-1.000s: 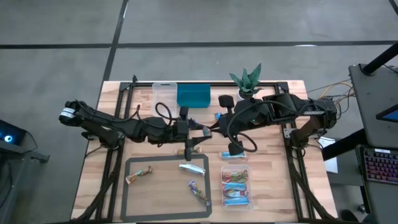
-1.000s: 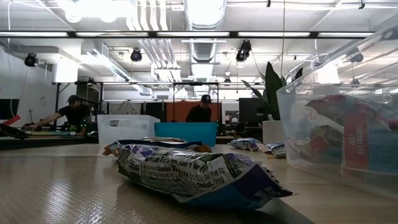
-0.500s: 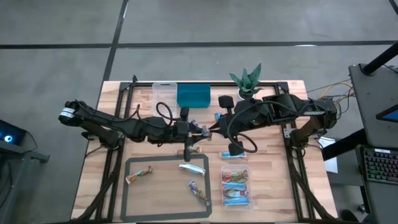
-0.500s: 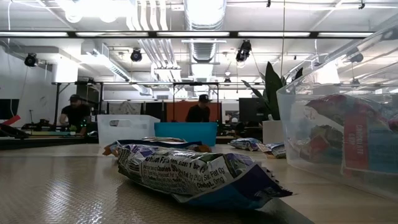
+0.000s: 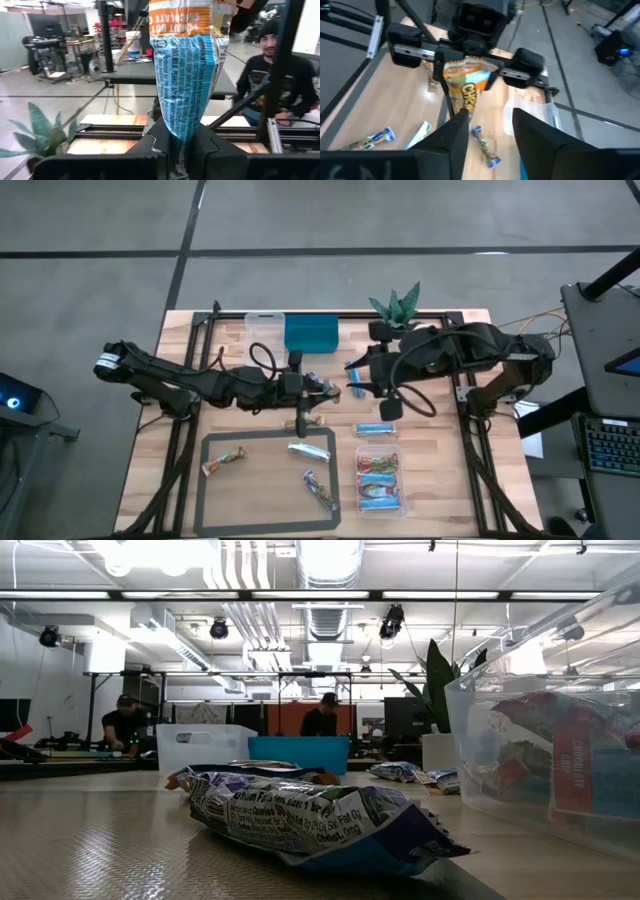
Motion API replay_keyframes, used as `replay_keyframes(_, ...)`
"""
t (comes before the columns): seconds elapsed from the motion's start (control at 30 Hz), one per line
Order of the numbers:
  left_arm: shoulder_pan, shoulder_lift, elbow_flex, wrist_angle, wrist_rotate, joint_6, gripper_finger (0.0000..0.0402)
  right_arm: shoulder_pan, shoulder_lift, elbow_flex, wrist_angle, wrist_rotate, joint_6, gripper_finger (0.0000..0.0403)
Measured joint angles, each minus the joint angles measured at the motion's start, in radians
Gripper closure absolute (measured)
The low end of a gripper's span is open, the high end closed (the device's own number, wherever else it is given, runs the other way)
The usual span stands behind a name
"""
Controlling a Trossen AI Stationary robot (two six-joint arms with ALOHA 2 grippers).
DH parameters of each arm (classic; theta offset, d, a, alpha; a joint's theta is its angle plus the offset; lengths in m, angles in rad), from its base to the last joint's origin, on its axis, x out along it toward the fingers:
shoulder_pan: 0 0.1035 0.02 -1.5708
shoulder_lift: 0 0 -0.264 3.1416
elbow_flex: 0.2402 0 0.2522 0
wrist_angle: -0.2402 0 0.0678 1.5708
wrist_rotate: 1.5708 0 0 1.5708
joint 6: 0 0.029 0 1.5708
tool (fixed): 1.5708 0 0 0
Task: Pick and place Granola Bars by type
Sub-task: Put the yellow granola bar into the top transparent bin
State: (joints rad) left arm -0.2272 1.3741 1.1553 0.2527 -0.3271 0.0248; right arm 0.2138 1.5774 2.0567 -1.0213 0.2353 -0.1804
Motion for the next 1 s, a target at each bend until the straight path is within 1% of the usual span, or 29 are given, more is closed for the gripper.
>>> replay_keyframes(0.2,0.018,-0.026,0.000,-0.022,-0.066,-0.017,0.0392,-0.002,-0.015,0.000,-0.084,0.037,0.031,0.0239)
replay_keyframes(0.3,0.037,-0.055,0.000,-0.068,-0.105,-0.045,0.0392,-0.001,-0.015,-0.004,-0.141,0.062,0.066,0.0240)
replay_keyframes(0.43,0.068,-0.102,0.004,-0.156,-0.190,-0.065,0.0393,-0.001,-0.016,-0.013,-0.186,0.100,0.076,0.0246)
replay_keyframes(0.5,0.085,-0.117,0.031,-0.239,-0.211,-0.083,0.0393,0.000,-0.017,-0.018,-0.188,0.113,0.076,0.0249)
replay_keyframes(0.57,0.105,-0.126,0.081,-0.360,-0.215,-0.088,0.0393,0.000,-0.022,-0.024,-0.193,0.116,0.070,0.0251)
replay_keyframes(0.73,0.156,-0.123,0.257,-0.688,-0.208,-0.085,0.0394,0.000,-0.035,-0.072,-0.197,0.109,0.051,0.0251)
replay_keyframes(0.8,0.175,-0.121,0.318,-0.795,-0.183,-0.067,0.0394,0.000,-0.038,-0.102,-0.197,0.104,0.046,0.0250)
replay_keyframes(0.9,0.214,-0.121,0.391,-0.924,-0.118,-0.057,0.0394,0.000,-0.053,-0.162,-0.186,0.101,0.047,0.0251)
replay_keyframes(1.0,0.249,-0.121,0.450,-1.093,-0.100,-0.058,0.0394,0.000,-0.077,-0.239,-0.133,0.101,0.050,0.0254)
